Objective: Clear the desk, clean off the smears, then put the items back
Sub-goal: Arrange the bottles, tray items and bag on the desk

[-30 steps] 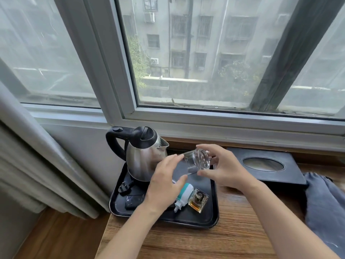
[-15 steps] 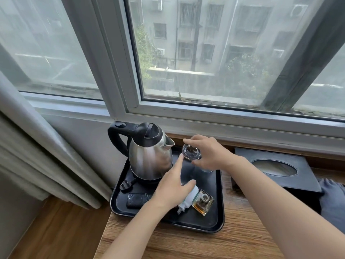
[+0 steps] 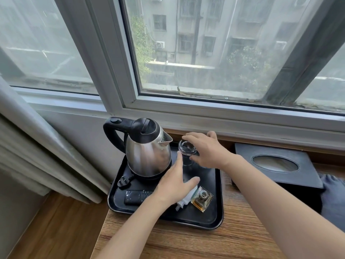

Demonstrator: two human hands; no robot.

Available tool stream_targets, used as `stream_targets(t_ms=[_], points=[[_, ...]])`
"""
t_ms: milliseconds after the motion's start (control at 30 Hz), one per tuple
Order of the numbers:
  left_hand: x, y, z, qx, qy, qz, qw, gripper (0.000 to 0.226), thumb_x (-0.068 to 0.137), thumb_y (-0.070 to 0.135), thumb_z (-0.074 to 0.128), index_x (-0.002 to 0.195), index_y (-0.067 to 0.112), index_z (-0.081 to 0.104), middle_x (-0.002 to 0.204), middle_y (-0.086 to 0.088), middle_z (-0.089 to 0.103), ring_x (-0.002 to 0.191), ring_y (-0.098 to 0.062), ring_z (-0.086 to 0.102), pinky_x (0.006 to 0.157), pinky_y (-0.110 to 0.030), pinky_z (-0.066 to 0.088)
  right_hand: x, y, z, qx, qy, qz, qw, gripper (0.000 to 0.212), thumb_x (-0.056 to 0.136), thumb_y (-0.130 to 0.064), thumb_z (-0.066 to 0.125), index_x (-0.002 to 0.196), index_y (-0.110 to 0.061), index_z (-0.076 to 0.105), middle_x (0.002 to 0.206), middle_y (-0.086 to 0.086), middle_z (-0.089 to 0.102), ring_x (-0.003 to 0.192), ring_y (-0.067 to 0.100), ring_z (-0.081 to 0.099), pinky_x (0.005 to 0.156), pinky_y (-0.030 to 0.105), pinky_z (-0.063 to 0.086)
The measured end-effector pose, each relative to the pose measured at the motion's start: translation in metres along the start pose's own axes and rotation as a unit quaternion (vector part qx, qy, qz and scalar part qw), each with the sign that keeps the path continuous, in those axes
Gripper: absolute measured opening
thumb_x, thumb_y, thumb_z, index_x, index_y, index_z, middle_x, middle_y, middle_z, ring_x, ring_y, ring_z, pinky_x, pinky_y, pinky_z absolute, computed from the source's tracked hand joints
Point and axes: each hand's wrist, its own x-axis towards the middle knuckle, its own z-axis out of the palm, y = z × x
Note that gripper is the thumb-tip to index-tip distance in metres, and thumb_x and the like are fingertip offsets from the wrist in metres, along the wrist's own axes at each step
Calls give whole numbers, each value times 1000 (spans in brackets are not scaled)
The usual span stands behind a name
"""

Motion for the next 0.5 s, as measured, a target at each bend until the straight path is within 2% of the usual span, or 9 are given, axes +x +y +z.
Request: stream_targets(t_ms=[100, 133, 200, 267, 367, 400, 433, 467, 500], points=[[-5, -1, -4, 2, 6, 16, 1000, 99, 97, 49, 66, 169, 31, 0, 139, -5, 62, 110, -17, 64, 95, -32, 48, -20, -6, -2, -11, 73, -8, 997, 76, 86, -26, 74, 153, -24, 39, 155, -4, 43, 140, 18, 41, 101, 40, 21], [-8, -2, -6, 8, 10, 27, 1000, 91, 100, 45, 64, 169, 28, 7, 148, -2, 58, 118, -15, 62, 100, -28, 43, -31, -8, -3, -10, 101, -7, 995, 73, 85, -23, 74, 151, -25, 43, 150, -5, 48, 135, 19, 44, 99, 39, 23], [-15, -7, -11, 38, 18, 60, 997, 71, 105, 35, 60, 166, 23, 27, 164, 5, 42, 144, -11, 44, 111, -19, 29, -58, -13, -2, -9, 140, -4, 990, 68, 81, -13, 72, 144, -25, 50, 137, -7, 55, 124, 21, 49, 93, 40, 29], [-24, -18, -13, 89, 20, 107, 990, 55, 107, 24, 54, 160, 20, 40, 167, 4, 38, 150, -7, 35, 112, -9, 18, -93, -19, 5, 10, 135, 6, 991, 69, 72, -5, 61, 138, -23, 54, 127, -7, 58, 114, 24, 50, 89, 42, 34], [-42, -38, -14, 162, 24, 146, 976, 55, 104, 9, 50, 158, 16, 44, 167, 2, 37, 156, -9, 27, 115, -2, 5, -143, -29, 29, 54, 80, 50, 994, 74, 69, -14, 53, 142, -23, 49, 126, -9, 55, 115, 23, 47, 89, 39, 31], [-50, -46, -15, 188, 35, 147, 970, 57, 101, 6, 51, 157, 14, 45, 165, 1, 40, 155, -12, 31, 120, -7, 9, -154, -33, 37, 68, 62, 68, 993, 74, 71, -22, 56, 144, -24, 47, 129, -8, 53, 118, 23, 46, 91, 38, 30], [-58, -56, -17, 216, 52, 149, 964, 59, 96, 3, 53, 154, 11, 49, 160, -2, 47, 151, -18, 40, 123, -18, 22, -162, -37, 44, 77, 47, 85, 992, 74, 74, -32, 59, 146, -25, 44, 131, -9, 52, 121, 23, 45, 93, 37, 28], [-65, -65, -19, 249, 68, 153, 954, 58, 90, 2, 59, 148, 8, 56, 150, -5, 58, 140, -25, 53, 119, -32, 40, -167, -41, 51, 82, 35, 101, 991, 75, 77, -43, 61, 147, -26, 42, 132, -11, 51, 123, 21, 43, 95, 36, 27], [-71, -76, -21, 285, 80, 155, 942, 56, 83, 2, 67, 139, 5, 63, 136, -8, 67, 124, -32, 65, 105, -43, 54, -169, -46, 58, 87, 30, 119, 989, 77, 78, -53, 62, 147, -28, 40, 132, -13, 50, 123, 19, 42, 96, 34, 26]])
